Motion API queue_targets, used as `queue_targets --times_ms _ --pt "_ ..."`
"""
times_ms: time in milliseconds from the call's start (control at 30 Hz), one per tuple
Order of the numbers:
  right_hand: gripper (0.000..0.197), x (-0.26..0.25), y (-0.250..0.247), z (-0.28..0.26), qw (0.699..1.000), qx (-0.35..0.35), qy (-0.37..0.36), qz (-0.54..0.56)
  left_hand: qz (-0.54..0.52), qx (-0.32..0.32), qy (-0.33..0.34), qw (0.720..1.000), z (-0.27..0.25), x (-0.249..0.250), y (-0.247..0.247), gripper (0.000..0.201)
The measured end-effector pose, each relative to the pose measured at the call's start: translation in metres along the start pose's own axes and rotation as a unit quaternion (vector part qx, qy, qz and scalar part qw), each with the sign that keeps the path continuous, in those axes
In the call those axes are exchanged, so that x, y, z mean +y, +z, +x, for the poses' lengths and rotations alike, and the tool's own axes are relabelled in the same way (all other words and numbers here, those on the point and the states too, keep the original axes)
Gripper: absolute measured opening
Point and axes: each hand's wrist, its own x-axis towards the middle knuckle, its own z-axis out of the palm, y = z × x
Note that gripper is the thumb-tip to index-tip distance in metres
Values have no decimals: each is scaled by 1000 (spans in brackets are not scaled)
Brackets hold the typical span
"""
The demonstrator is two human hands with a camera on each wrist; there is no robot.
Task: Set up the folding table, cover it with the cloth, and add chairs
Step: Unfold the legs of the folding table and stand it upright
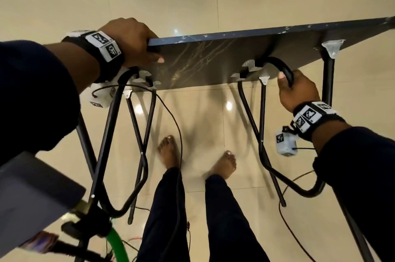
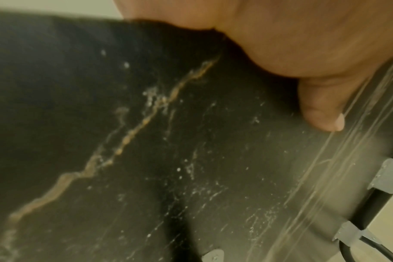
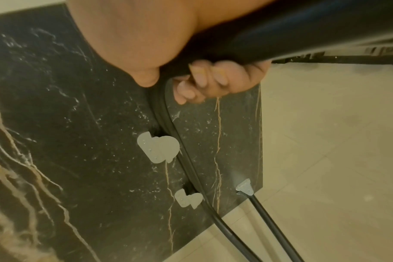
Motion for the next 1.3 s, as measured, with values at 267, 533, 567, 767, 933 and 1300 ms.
queue_targets --times_ms 267,533,567,767,933,1300 --pt "52 -18 -6 18 1000 -6 -11 -4 -3 8 38 999 15 -9 -8 37" --pt "59 -36 -15 25 999 -11 20 -26 -26 33 25 999 19 -10 -14 43" --pt "60 -37 -15 26 999 -12 20 -31 -30 44 19 998 18 -9 -10 43" --pt "59 -40 -16 26 999 1 46 -5 -55 55 -5 997 34 -13 -5 44" --pt "56 -37 -10 9 997 -6 75 13 13 49 19 999 36 -10 -16 48" --pt "53 -29 -5 -3 998 -4 63 26 58 14 18 998 31 -4 -27 38"
